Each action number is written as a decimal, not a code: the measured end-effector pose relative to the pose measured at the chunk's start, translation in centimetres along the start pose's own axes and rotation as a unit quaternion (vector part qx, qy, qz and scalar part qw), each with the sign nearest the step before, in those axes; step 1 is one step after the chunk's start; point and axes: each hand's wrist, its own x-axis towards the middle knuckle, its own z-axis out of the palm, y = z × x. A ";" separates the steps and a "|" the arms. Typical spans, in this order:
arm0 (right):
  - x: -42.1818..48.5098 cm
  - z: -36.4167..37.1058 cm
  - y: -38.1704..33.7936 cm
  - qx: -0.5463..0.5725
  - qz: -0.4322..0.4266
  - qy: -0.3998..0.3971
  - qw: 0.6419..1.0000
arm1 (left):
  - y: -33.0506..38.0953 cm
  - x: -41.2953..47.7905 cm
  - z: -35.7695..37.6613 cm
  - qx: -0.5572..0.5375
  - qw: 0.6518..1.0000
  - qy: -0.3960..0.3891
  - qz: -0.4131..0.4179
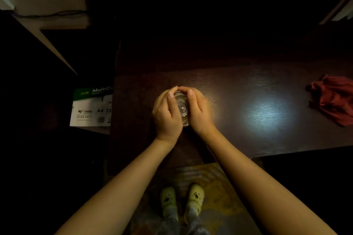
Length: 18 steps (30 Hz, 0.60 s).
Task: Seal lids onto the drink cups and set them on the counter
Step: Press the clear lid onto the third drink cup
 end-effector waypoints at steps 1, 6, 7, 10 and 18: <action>0.0 0.1 0.1 0.009 -0.002 0.010 1.000 | 0.0 0.0 0.0 0.000 1.000 0.000 0.005; -0.4 0.4 -0.2 0.035 0.026 0.048 0.998 | -0.2 0.8 -0.2 0.018 0.999 -0.045 0.022; -0.4 0.4 -0.4 0.034 0.034 0.051 0.998 | -0.2 1.1 -0.3 0.021 0.998 -0.059 0.025; -0.8 0.3 -0.9 0.013 0.053 0.045 0.997 | -0.3 1.6 -0.7 0.022 0.994 -0.097 0.036; -2.6 -1.0 -1.3 -0.088 0.042 0.009 0.995 | -1.0 3.5 -1.1 0.054 0.974 -0.194 0.101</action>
